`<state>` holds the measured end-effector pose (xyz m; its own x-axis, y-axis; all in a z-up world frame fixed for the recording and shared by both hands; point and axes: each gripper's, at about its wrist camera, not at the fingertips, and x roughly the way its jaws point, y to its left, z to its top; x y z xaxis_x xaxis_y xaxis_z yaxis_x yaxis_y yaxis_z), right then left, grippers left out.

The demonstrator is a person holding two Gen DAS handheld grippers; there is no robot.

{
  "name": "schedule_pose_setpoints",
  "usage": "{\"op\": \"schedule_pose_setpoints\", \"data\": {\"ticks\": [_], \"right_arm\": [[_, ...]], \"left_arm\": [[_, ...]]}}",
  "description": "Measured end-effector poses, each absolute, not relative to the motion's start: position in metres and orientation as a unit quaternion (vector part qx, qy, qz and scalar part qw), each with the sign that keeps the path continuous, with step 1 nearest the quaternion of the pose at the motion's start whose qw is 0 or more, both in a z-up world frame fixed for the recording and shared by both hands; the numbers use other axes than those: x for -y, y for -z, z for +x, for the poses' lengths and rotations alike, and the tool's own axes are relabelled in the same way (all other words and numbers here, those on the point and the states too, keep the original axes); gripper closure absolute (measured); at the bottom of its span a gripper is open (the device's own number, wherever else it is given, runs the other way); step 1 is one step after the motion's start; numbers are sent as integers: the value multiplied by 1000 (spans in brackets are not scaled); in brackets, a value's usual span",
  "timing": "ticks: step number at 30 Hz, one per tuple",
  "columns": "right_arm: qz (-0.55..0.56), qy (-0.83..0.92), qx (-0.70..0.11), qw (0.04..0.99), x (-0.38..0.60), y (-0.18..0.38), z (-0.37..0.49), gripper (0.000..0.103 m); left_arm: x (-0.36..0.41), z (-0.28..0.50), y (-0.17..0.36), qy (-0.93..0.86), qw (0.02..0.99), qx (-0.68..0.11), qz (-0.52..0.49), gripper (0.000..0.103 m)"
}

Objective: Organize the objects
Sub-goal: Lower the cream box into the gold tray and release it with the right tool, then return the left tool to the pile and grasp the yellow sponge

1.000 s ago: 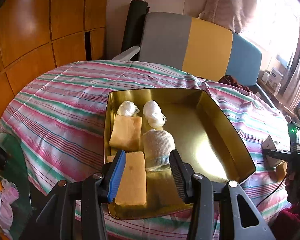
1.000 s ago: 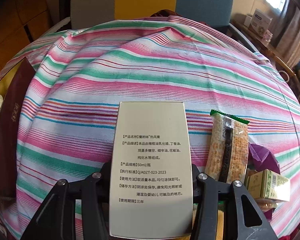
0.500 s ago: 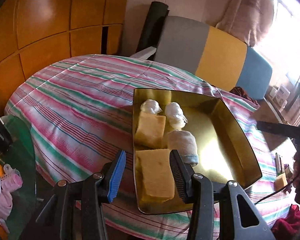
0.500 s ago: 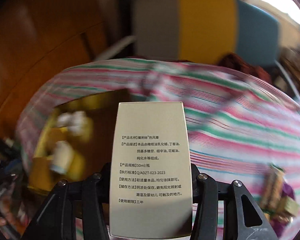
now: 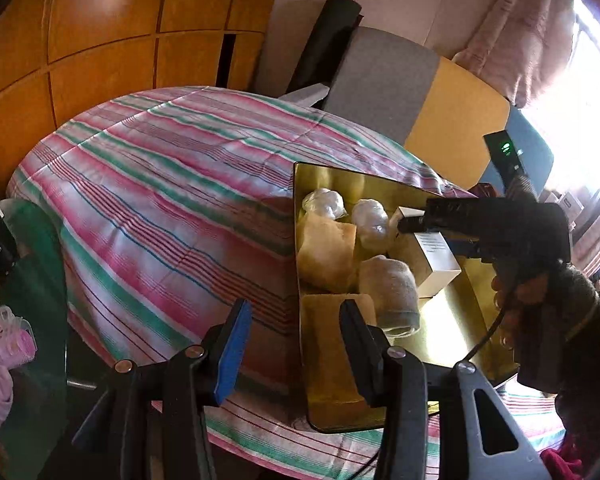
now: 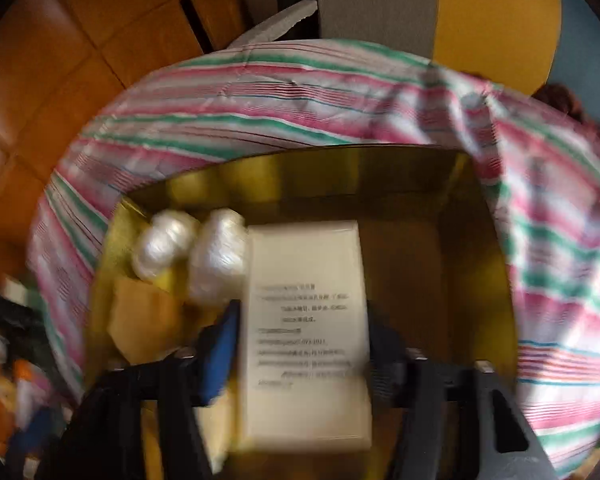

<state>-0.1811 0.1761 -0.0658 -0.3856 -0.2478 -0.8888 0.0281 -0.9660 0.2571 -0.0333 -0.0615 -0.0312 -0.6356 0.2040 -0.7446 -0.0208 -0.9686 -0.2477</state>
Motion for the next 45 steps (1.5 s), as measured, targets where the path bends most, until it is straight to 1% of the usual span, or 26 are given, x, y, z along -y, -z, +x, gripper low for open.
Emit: {"op": "schedule_pose_setpoints", "data": {"ticks": [2,5,8,10,16,18,20,28,32,36,43,45], "right_arm": [[540,826,125,101,-175,63,-179,32],[528,830,138,116,-175,57,-170,31],[515,823,184,155,-183,52,-158,27],[505,822,202,168,-188,48,-150,26],[477,851,156,152,-199,29,-119,26],[466,862,137,144,-206,22,-105,22],[453,874,120,130,-216,17,-87,20],[426,898,75,79,-268,14,-24,18],[423,902,72,48,-301,15,5,17],[418,903,96,-8,-354,14,37,16],[389,896,149,-154,-467,1,111,14],[381,890,166,-187,-491,-1,130,12]], "left_arm": [[62,-34,32,-897,61,108,-424,57],[61,-34,34,-897,60,105,-425,57],[57,-32,32,-898,62,100,-424,57],[54,-30,28,-901,64,94,-419,56],[39,-22,13,-910,76,64,-401,56],[35,-20,10,-913,80,55,-397,56],[31,-18,7,-913,86,50,-395,56],[9,-9,2,-913,112,27,-392,56],[-4,-7,0,-910,129,14,-393,56],[-21,-6,-1,-907,151,1,-393,56],[-63,-9,0,-889,208,-20,-408,56],[-81,-8,-2,-884,231,-32,-405,56]]}}
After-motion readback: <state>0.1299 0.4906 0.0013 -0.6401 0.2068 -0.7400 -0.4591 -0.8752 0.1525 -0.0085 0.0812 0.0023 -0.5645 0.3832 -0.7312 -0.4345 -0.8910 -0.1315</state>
